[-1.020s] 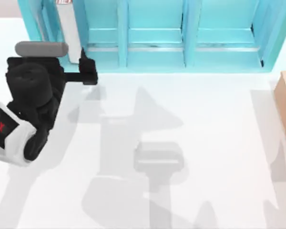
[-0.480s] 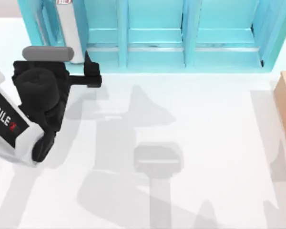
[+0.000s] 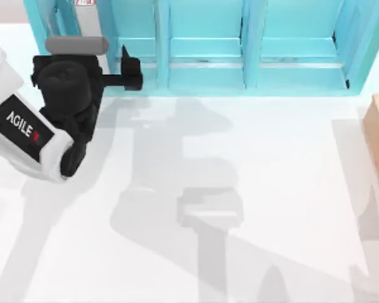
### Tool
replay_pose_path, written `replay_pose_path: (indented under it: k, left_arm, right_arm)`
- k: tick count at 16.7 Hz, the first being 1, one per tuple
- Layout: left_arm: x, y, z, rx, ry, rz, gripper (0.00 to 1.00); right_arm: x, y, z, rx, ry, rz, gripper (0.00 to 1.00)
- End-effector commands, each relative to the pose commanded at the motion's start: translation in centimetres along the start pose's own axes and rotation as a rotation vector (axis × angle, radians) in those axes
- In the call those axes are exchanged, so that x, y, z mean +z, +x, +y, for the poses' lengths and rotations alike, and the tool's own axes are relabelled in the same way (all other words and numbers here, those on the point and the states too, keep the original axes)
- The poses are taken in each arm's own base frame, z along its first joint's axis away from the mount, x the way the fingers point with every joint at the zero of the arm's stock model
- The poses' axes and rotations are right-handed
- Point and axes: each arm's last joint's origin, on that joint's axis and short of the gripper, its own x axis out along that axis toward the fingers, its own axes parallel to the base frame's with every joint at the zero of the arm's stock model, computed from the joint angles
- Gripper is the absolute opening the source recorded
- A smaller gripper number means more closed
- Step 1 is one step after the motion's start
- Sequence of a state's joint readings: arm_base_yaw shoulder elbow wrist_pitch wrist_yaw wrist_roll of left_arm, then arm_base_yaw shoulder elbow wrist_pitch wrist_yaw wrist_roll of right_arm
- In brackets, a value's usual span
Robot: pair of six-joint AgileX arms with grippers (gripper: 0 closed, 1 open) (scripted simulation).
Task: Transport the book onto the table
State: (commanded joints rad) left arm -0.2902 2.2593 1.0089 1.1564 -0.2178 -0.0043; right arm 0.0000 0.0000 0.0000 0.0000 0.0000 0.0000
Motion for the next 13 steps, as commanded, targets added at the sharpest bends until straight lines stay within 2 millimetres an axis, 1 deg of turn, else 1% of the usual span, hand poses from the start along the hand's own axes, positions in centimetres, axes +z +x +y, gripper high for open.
replay_pose_path:
  k: [2, 4, 6, 9, 13]
  left_arm:
    - [0.1, 2.1, 0.0, 0.0, 0.0, -0.002, 1.0]
    - [0.1, 3.5, 0.1, 0.0, 0.0, -0.001, 1.0]
    - [0.1, 4.1, 0.2, 0.0, 0.0, 0.001, 1.0]
    - [0.1, 4.1, 0.2, 0.0, 0.0, 0.001, 1.0]
    - [0.1, 4.1, 0.2, 0.0, 0.0, 0.001, 0.7]
  right_arm:
    - [0.0, 0.0, 0.0, 0.0, 0.0, 0.0, 1.0]
    - [0.0, 0.0, 0.0, 0.0, 0.0, 0.0, 1.0]
    - [0.0, 0.0, 0.0, 0.0, 0.0, 0.0, 1.0]
    - [0.0, 0.0, 0.0, 0.0, 0.0, 0.0, 1.0]
    - [0.0, 0.0, 0.0, 0.0, 0.0, 0.0, 1.0]
